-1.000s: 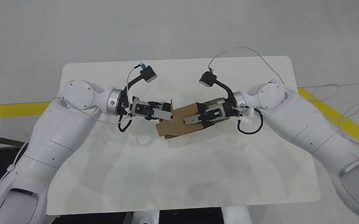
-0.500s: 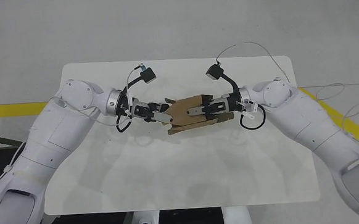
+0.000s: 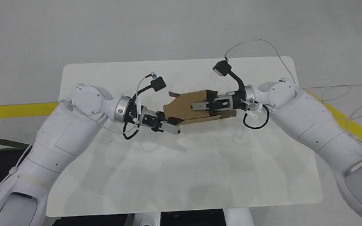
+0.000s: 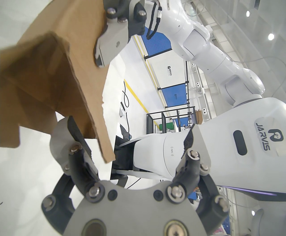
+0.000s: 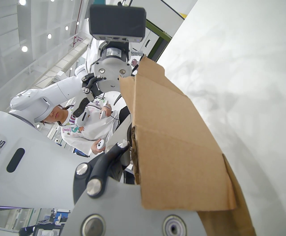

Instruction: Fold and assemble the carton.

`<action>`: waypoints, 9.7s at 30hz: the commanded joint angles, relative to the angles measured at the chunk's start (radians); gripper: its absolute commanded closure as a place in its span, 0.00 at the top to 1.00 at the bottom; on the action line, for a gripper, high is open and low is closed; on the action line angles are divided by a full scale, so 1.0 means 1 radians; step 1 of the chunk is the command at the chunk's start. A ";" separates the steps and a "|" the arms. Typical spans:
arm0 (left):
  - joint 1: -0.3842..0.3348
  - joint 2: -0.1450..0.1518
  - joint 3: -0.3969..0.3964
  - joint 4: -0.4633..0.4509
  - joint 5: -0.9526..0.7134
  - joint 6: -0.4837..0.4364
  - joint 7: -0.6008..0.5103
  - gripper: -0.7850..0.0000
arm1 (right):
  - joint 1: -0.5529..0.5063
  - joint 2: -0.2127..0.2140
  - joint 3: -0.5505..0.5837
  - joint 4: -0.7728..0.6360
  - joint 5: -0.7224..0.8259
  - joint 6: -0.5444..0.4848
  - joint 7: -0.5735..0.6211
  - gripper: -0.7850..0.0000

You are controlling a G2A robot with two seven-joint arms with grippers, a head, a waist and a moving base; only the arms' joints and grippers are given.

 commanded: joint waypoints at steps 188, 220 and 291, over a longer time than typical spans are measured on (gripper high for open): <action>0.037 -0.087 -0.168 0.222 0.275 -0.043 0.117 1.00 | -0.066 -0.038 0.038 -0.050 0.029 -0.087 -0.087 0.00; 0.007 -0.105 -0.171 0.270 0.272 -0.055 0.098 1.00 | -0.127 0.011 0.131 -0.069 0.033 0.009 0.009 0.00; 0.025 -0.111 -0.226 0.243 0.267 -0.049 0.085 1.00 | -0.173 0.052 0.193 -0.108 -0.008 0.038 0.038 0.00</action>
